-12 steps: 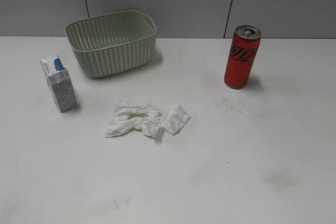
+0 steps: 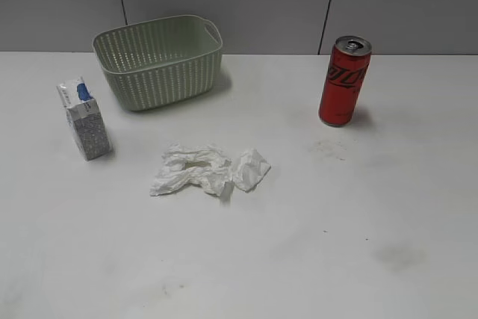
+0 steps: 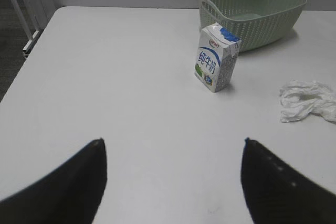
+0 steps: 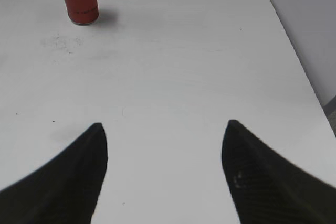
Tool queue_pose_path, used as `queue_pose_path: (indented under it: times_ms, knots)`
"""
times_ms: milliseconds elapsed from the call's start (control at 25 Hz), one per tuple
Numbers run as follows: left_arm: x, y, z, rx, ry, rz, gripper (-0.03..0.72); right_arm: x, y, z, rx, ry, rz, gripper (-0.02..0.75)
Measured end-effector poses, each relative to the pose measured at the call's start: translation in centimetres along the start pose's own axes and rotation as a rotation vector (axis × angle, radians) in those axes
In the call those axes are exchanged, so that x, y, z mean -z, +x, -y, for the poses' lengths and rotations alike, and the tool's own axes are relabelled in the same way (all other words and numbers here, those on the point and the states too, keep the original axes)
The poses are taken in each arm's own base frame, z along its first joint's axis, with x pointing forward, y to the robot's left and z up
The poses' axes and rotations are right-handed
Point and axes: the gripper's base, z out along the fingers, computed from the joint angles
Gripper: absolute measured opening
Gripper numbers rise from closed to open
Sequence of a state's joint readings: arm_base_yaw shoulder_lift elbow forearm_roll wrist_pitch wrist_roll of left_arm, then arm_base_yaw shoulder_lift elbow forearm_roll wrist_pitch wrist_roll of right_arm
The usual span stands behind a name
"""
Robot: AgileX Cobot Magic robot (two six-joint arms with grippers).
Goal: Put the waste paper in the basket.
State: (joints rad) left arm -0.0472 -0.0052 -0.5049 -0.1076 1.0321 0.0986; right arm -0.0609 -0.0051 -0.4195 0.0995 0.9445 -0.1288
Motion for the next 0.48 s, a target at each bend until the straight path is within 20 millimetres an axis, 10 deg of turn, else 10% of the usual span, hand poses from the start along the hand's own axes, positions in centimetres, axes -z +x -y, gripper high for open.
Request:
queue_pose_path:
  times_ms: [480]
  knots:
    - [0.00,0.00,0.00,0.000,0.000,0.000,0.591,0.00,0.00,0.00,0.000,0.000,0.000,0.517]
